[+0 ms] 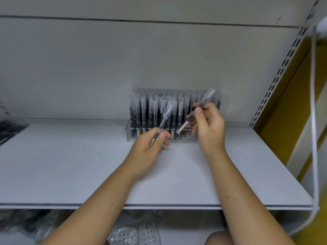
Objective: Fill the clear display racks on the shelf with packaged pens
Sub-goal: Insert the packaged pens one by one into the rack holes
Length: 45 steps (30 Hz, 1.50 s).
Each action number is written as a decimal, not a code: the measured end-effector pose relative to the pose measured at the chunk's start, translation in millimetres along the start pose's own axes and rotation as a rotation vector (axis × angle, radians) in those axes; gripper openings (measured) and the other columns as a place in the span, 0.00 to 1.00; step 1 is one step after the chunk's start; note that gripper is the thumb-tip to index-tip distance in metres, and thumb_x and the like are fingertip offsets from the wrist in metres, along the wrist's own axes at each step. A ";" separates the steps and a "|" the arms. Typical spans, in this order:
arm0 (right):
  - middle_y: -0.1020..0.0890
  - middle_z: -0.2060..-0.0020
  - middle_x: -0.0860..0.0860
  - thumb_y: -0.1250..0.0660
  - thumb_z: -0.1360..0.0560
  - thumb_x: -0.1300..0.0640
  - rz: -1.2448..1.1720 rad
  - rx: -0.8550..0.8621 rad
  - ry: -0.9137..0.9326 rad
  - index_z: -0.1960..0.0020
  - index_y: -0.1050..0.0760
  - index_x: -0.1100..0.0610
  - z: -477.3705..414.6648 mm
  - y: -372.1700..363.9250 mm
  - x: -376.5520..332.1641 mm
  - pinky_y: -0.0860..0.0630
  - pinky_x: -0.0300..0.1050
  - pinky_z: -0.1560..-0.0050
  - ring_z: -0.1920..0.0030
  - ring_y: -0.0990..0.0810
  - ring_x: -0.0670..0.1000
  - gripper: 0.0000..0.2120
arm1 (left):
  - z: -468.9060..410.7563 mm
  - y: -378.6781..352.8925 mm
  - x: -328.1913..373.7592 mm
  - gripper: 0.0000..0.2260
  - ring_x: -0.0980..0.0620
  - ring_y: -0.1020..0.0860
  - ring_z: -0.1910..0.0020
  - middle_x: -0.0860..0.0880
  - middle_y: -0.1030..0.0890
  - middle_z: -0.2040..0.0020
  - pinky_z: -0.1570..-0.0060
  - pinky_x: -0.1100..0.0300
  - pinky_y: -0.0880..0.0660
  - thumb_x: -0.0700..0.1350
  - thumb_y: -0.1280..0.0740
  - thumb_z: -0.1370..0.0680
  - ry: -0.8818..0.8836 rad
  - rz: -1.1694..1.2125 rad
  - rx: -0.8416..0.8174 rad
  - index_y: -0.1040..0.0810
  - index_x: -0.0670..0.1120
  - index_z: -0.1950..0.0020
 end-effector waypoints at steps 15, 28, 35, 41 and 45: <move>0.21 0.59 0.42 0.37 0.16 0.53 0.392 -0.001 0.143 0.44 0.24 0.49 -3.5 3.3 14.2 0.22 0.45 0.54 0.56 0.19 0.49 0.04 | 6.0 8.7 13.1 0.12 0.55 0.20 0.51 0.59 0.18 0.54 0.48 0.52 0.23 0.56 0.42 0.17 -0.075 -0.252 0.149 0.20 0.54 0.47; 0.25 0.64 0.37 0.32 0.19 0.52 0.703 -0.090 0.144 0.51 0.27 0.48 -0.4 -3.8 21.8 0.26 0.58 0.47 0.54 0.28 0.51 0.04 | 5.5 6.3 13.0 0.12 0.59 0.20 0.52 0.59 0.19 0.54 0.48 0.56 0.24 0.54 0.42 0.16 -0.063 -0.272 0.117 0.20 0.52 0.47; 0.20 0.60 0.40 0.29 0.23 0.50 0.664 -0.050 0.100 0.49 0.25 0.47 -2.0 1.7 25.5 0.24 0.60 0.46 0.50 0.24 0.51 0.06 | 6.1 5.4 13.6 0.11 0.58 0.19 0.52 0.58 0.19 0.55 0.48 0.52 0.23 0.53 0.42 0.16 -0.060 -0.279 0.107 0.21 0.52 0.48; 0.19 0.56 0.51 0.30 0.22 0.58 0.324 0.059 0.186 0.49 0.24 0.51 2.6 6.8 -1.1 0.21 0.51 0.56 0.57 0.20 0.51 0.05 | 6.4 5.8 12.4 0.11 0.54 0.20 0.52 0.59 0.19 0.53 0.48 0.49 0.22 0.55 0.42 0.16 -0.066 -0.315 0.114 0.22 0.54 0.46; 0.19 0.61 0.59 0.30 0.21 0.59 0.157 -0.219 0.021 0.53 0.21 0.54 12.0 -13.7 -1.4 0.23 0.50 0.71 0.73 0.22 0.52 0.02 | 6.9 4.7 16.2 0.11 0.58 0.21 0.50 0.62 0.20 0.53 0.49 0.52 0.23 0.54 0.43 0.16 -0.100 -0.351 0.107 0.22 0.53 0.45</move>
Point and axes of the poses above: each hand's wrist, its own z-axis away from the middle knuckle, its own y-axis out of the back of the hand, x = y × z, the point moved 7 cm from there along -z, towards the middle knuckle
